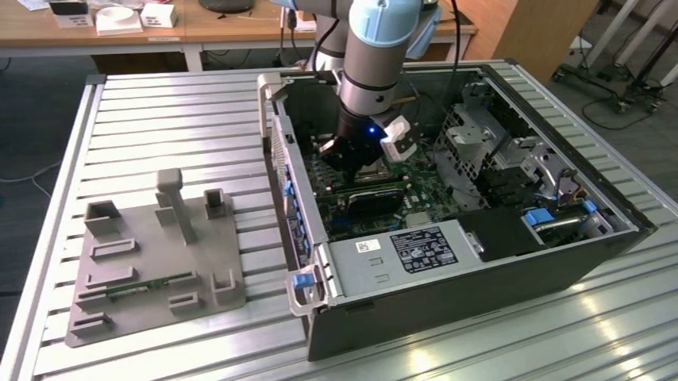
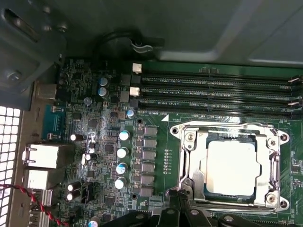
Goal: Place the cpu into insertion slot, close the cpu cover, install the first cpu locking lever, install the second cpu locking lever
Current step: 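Install the second cpu locking lever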
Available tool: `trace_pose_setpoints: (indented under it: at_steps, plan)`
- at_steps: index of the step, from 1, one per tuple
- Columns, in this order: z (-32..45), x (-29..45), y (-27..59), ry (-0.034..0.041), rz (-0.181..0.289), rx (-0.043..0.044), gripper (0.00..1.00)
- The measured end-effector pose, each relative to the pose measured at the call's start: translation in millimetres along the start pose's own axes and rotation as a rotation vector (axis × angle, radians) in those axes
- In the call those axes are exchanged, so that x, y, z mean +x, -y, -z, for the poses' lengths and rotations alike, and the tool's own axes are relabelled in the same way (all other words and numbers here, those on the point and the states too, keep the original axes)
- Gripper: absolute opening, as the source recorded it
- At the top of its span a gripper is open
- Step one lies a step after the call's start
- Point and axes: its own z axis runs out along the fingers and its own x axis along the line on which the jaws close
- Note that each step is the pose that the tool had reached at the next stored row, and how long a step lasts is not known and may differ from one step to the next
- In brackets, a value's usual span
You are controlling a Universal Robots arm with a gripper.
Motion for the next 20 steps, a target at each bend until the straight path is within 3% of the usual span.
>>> trace_pose_setpoints:
  at_steps: [5, 10, 15, 17, 20]
  plan:
    - [-0.6, 0.1, 0.0, -0.0025, 0.000, 0.0017, 0.10]
    - [8.6, -0.1, -0.9, -0.0024, 0.000, 0.0015, 0.10]
    - [9.4, -0.1, -1.0, -0.0023, 0.000, 0.0010, 0.10]
    - [9.4, 0.0, -1.0, -0.0024, 0.000, -0.0018, 0.10]
    - [7.9, -0.1, -1.0, -0.0016, 0.000, -0.0133, 0.10]
